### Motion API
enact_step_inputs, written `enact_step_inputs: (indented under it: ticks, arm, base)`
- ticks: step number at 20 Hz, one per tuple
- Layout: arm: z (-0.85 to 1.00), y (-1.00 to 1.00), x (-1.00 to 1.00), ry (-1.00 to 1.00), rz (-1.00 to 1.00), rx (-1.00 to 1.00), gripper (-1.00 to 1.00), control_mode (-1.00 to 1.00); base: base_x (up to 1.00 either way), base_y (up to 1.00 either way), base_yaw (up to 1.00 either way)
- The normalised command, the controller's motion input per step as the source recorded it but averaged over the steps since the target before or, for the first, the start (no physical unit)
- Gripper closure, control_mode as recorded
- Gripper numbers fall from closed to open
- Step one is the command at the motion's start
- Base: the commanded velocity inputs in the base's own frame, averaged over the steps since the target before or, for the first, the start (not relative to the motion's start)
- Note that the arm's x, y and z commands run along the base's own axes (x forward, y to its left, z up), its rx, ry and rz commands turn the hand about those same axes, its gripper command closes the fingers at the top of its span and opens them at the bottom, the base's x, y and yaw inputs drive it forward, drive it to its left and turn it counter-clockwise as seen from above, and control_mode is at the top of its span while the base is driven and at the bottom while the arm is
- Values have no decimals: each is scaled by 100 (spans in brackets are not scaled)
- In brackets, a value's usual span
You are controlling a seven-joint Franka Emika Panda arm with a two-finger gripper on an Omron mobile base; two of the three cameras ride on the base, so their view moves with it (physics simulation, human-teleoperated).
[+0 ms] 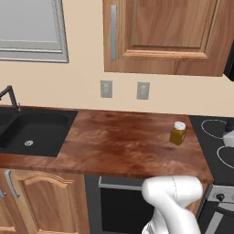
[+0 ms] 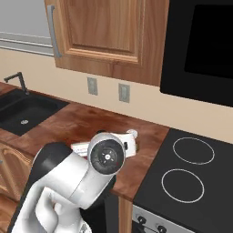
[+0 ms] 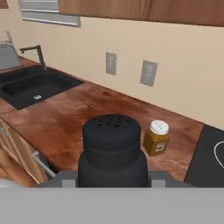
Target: Collect the turmeric, ketchup, and shaker from the cabinet and place them next to the stove.
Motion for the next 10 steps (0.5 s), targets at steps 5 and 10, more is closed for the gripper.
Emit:
enact_step_inputs:
  ticks: [5,10]
  arm:
    - [-57,-67,30,0,7,12,100,-100]
    - [-50,-17,20,0,13,3,100,-100]
  base:
    - [0,0,0]
    - [0,0,0]
